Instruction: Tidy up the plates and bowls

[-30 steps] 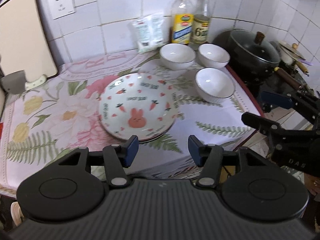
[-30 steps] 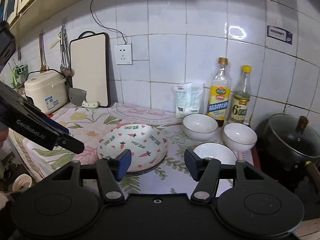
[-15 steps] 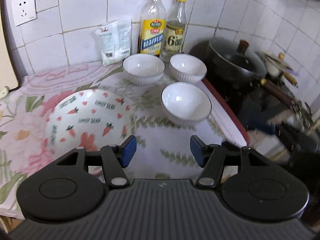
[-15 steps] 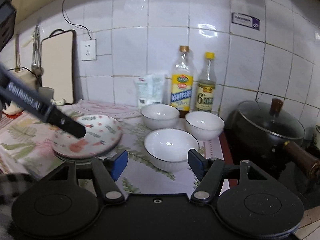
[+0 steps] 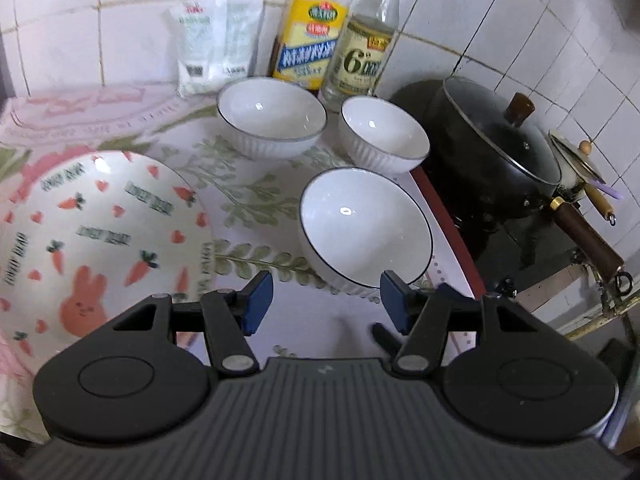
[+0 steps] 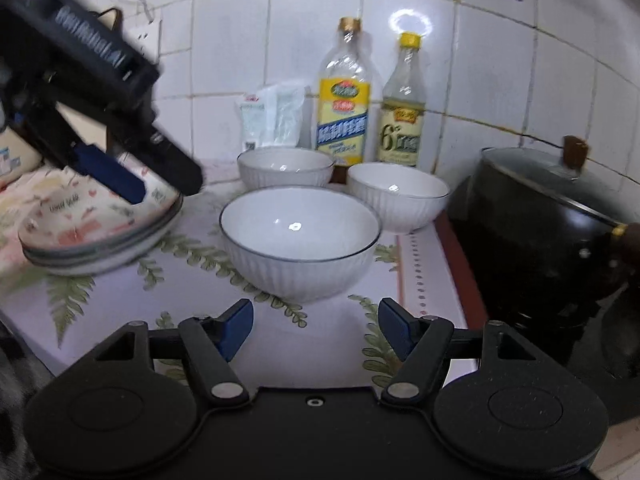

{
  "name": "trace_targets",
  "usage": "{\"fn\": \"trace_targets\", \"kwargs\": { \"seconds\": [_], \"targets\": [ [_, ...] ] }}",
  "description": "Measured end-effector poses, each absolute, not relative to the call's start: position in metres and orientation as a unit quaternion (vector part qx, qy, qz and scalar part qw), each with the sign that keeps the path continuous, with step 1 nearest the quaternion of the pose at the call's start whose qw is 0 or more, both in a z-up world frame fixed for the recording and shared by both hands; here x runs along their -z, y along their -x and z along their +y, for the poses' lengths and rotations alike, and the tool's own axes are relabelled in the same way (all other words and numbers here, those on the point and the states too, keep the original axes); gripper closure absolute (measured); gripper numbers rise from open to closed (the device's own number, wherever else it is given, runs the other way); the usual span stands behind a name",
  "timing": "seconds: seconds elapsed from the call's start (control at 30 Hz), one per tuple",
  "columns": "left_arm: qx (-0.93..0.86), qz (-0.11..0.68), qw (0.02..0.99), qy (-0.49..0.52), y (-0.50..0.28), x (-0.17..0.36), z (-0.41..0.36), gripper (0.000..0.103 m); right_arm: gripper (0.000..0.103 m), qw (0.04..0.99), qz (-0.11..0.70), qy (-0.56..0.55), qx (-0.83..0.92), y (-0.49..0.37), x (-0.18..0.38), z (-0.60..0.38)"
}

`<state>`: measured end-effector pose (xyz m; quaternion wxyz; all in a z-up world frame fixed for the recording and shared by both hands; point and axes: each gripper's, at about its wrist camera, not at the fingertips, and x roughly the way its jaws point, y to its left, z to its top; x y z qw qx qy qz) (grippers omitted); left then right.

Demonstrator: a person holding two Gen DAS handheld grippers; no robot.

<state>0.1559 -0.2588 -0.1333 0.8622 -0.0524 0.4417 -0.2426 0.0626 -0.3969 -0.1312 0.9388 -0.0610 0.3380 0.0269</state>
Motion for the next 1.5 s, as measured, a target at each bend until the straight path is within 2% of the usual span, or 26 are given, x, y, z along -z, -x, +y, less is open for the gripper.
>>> {"fn": "trace_targets", "kwargs": {
  "seconds": [0.17,0.27,0.5,0.53,0.63,0.8,1.5],
  "targets": [
    [0.238,0.462,0.853,0.053,-0.169,0.149,-0.278,0.046,0.027,0.937,0.346,0.043,-0.039,-0.083,0.152,-0.401],
    [0.229,0.473,0.849,0.052,-0.177,0.157,-0.286,0.046,0.017,0.938,0.341,0.038,-0.043,-0.094,0.157,-0.401],
    [0.211,0.487,0.845,0.06,-0.194,0.168,-0.292,0.048,0.015,0.938,0.339,0.039,-0.056,-0.112,0.16,-0.398],
    [0.211,0.488,0.845,0.062,-0.195,0.169,-0.293,0.05,0.015,0.938,0.339,0.037,-0.056,-0.115,0.161,-0.399],
    [0.211,0.495,0.84,0.066,-0.198,0.173,-0.295,0.071,0.015,0.935,0.349,0.023,-0.057,-0.121,0.162,-0.402],
    [0.204,0.494,0.843,0.066,-0.195,0.174,-0.293,0.078,0.015,0.935,0.35,0.027,-0.054,-0.117,0.159,-0.398],
    [0.195,0.503,0.84,0.06,-0.163,0.16,-0.265,0.078,0.015,0.944,0.323,0.032,-0.065,-0.083,0.149,-0.372]
  ]
}}
